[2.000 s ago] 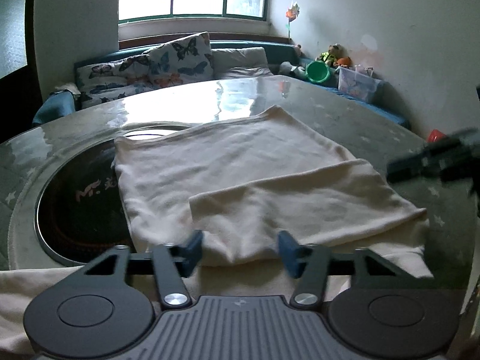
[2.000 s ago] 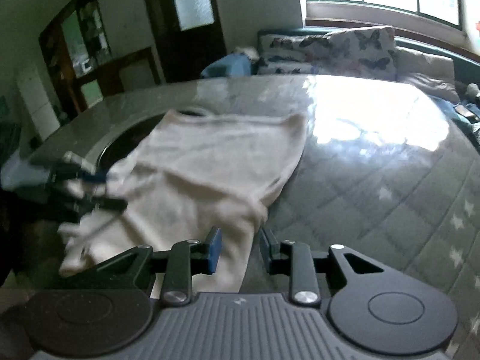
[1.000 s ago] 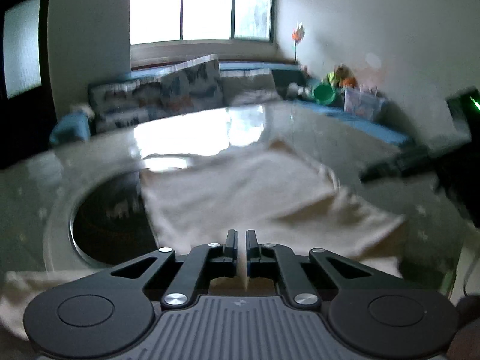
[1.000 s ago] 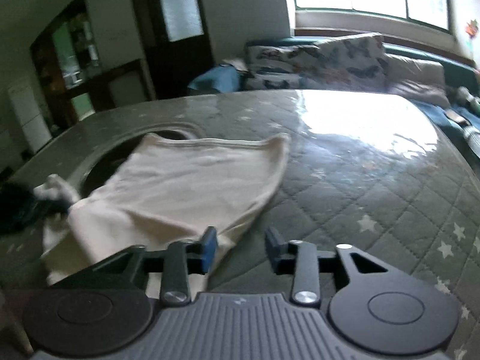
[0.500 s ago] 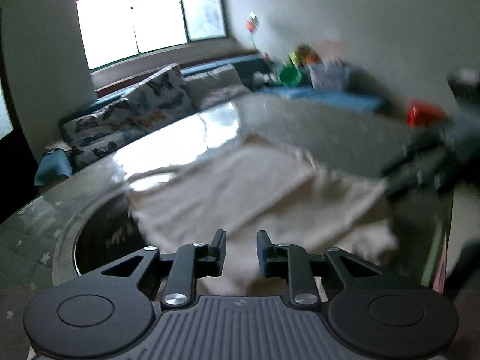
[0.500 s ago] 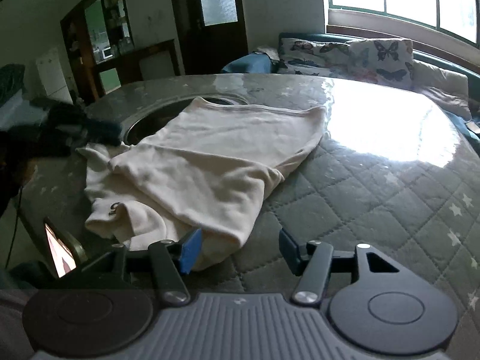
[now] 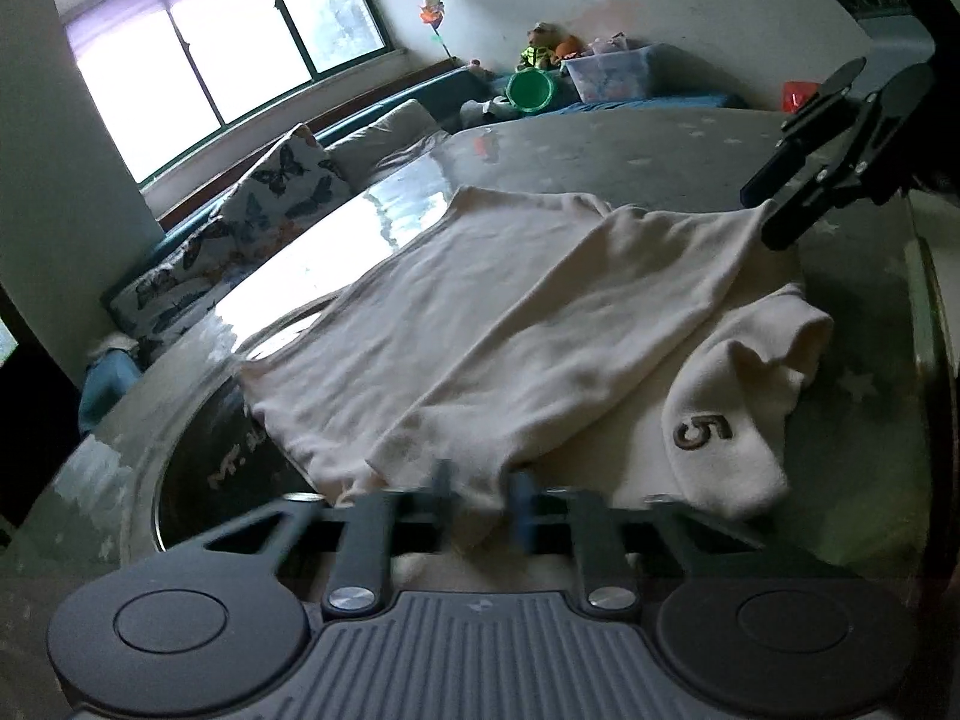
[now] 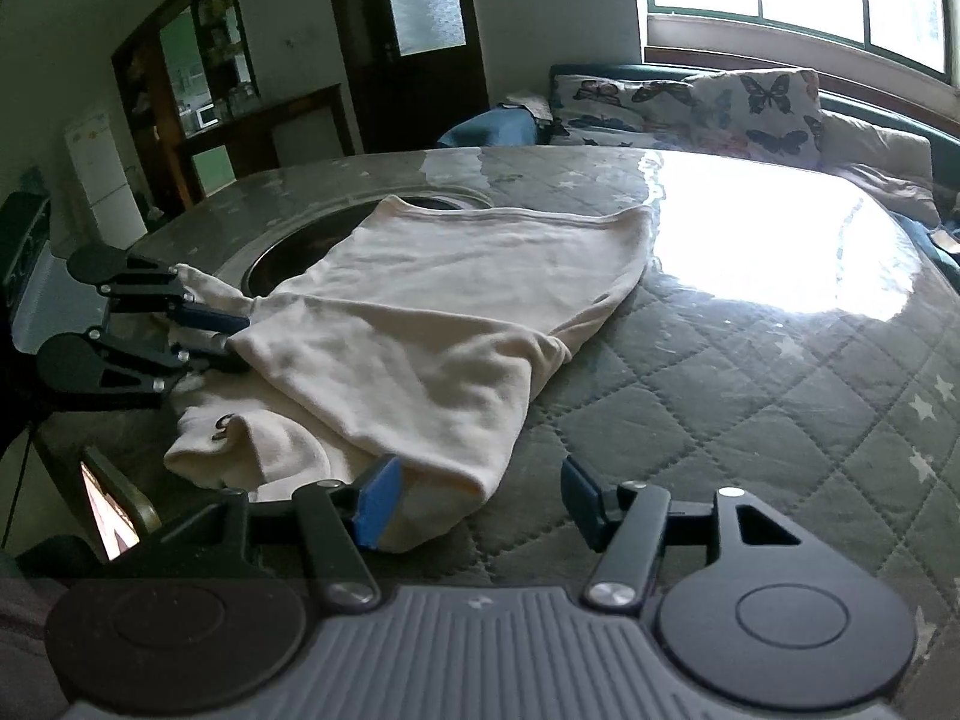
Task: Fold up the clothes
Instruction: 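Lift and fold the grasped side over the body with the left gripper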
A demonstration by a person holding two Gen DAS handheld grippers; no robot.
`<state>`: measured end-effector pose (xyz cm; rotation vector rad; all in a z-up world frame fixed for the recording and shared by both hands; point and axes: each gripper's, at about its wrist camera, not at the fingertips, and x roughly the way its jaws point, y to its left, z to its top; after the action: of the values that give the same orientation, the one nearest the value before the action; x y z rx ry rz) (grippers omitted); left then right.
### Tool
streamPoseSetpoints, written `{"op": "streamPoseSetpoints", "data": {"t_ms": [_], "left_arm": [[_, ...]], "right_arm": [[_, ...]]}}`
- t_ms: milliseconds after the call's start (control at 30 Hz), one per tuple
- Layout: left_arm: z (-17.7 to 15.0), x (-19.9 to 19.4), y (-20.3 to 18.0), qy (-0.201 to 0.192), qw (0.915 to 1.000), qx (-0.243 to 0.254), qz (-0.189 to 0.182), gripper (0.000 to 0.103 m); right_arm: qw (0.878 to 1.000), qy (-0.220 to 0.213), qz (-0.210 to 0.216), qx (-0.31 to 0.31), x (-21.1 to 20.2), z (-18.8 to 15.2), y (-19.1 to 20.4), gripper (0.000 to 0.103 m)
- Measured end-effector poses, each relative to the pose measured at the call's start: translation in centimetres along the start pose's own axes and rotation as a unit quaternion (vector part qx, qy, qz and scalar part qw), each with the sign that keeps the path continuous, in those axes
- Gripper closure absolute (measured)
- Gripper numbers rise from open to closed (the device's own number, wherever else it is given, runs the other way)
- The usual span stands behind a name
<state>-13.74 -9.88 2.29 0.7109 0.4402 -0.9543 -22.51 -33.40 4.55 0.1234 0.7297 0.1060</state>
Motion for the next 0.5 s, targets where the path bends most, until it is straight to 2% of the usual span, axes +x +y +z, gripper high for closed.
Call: {"op": "streamPoseSetpoints", "data": {"t_ms": [33, 133, 333, 500], "left_arm": [[0.2, 0.0, 0.0, -0.003, 1.0000, 0.000, 0.004, 0.096], [1.5, -0.7, 0.3, -0.019, 0.9997, -0.007, 0.015, 0.099], [6.0, -2.3, 1.4, -0.083, 0.9959, -0.022, 0.030, 0.099], [10.8, -3.2, 2.3, -0.143, 0.9889, -0.021, 0.032, 0.099]], "right_arm": [[1.000, -0.002, -0.002, 0.000, 0.0, 0.0, 0.0, 0.041], [1.000, -0.006, -0.010, -0.009, 0.0, -0.2, 0.2, 0.039], [1.000, -0.017, -0.010, -0.024, 0.6, -0.2, 0.9, 0.036], [0.998, -0.033, -0.024, -0.050, 1.5, 0.2, 1.8, 0.033]]}}
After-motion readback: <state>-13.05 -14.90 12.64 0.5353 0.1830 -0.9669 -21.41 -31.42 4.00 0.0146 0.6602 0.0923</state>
